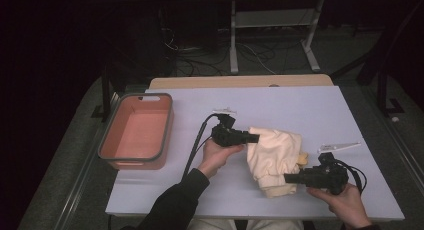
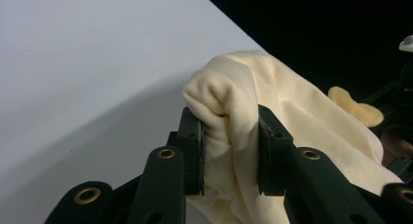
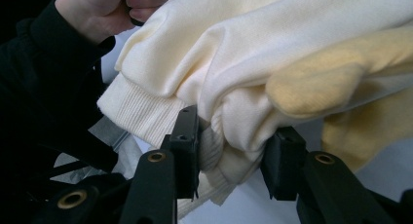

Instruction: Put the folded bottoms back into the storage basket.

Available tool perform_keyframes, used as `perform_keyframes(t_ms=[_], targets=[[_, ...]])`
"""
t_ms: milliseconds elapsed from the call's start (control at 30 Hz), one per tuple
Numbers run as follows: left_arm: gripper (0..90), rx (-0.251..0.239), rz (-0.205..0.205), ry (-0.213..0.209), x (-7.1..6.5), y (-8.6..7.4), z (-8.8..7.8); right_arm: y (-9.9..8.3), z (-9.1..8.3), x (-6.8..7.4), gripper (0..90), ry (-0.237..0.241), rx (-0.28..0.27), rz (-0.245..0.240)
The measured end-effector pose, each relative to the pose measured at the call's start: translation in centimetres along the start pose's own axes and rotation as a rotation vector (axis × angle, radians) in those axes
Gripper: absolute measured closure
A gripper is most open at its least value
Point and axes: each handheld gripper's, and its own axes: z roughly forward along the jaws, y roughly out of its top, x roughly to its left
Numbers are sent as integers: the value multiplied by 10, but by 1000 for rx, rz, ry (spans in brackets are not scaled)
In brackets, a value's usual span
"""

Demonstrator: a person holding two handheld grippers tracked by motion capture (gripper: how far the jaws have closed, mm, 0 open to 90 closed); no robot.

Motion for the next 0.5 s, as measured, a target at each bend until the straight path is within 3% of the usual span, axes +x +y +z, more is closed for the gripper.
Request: perform_keyframes(t_ms=[500], targets=[[687,-64,1,7,-5,10,-24,20,-1,15,616,9,-16,-63]])
